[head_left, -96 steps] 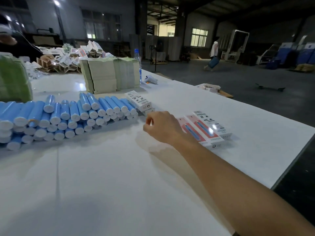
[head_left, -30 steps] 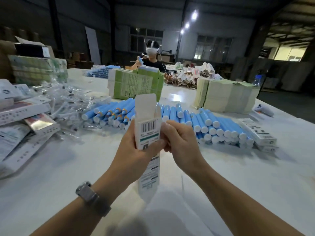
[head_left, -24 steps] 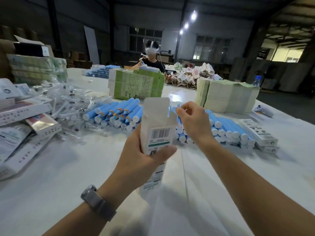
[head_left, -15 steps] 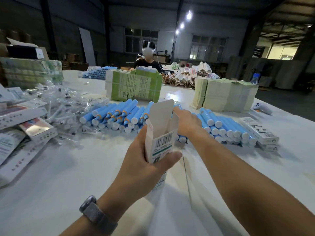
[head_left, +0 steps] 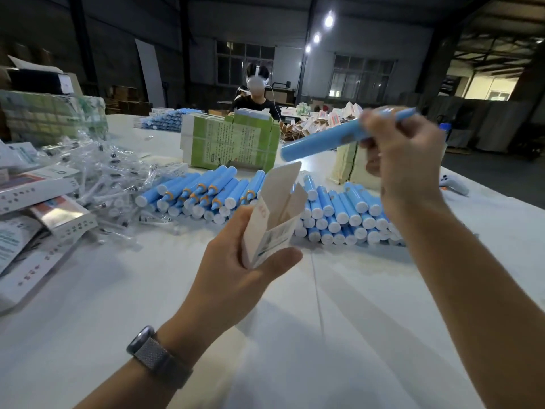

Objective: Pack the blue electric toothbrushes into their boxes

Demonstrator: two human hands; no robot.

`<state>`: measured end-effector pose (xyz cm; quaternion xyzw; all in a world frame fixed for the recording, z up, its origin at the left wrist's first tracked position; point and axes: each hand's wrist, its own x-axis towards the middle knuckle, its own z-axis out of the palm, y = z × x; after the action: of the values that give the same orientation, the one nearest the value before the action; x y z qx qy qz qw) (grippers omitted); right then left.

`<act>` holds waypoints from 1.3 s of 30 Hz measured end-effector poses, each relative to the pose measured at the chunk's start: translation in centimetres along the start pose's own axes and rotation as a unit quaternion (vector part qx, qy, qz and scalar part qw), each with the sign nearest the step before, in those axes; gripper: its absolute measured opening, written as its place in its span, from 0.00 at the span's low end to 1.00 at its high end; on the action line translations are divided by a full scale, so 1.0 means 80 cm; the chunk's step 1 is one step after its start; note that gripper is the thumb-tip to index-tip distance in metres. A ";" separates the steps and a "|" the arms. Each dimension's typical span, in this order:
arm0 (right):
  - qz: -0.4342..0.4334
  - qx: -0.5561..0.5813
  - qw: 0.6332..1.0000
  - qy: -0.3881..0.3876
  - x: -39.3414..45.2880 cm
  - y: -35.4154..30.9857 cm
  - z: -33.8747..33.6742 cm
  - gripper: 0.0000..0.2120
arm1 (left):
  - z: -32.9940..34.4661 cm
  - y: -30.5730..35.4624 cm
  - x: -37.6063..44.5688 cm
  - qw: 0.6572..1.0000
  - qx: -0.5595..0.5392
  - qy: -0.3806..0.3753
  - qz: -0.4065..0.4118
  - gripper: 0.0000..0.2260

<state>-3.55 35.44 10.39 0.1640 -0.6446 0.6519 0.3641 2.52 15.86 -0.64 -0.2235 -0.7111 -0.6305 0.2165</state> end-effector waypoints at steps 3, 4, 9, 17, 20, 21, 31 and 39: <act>-0.020 0.131 0.991 -0.027 -0.011 -0.044 -0.010 0.06 | -0.003 0.001 0.002 1.000 0.012 0.022 0.005 0.17; -0.030 0.145 0.988 -0.036 -0.014 -0.053 -0.011 0.06 | -0.003 0.001 0.003 1.000 0.017 0.024 0.006 0.17; -0.086 0.150 0.983 -0.059 -0.024 -0.073 -0.009 0.05 | -0.007 -0.004 0.003 0.999 0.042 0.026 0.012 0.22; -0.125 0.000 0.982 -0.143 -0.042 -0.062 0.012 0.04 | -0.019 -0.011 0.003 0.995 0.091 0.029 -0.012 0.21; -0.141 -0.036 0.984 -0.101 -0.042 -0.062 0.014 0.06 | -0.020 -0.008 0.002 0.987 0.158 0.021 0.027 0.16; -0.156 -0.054 0.982 -0.093 -0.044 -0.060 0.017 0.06 | -0.020 -0.006 0.001 0.984 0.175 0.018 0.040 0.15; -0.138 -0.154 0.934 -0.290 -0.070 -0.035 0.043 0.14 | -0.020 -0.006 0.001 0.993 0.102 0.010 0.051 0.15; -0.246 -0.182 0.926 -0.219 -0.085 -0.015 0.058 0.14 | -0.018 0.003 0.005 0.999 -0.020 0.016 0.029 0.11</act>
<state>0.67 29.08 7.14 0.3874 -0.7552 0.3608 0.3866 2.39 14.46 -0.03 -0.2381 -0.6880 -0.6418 0.2410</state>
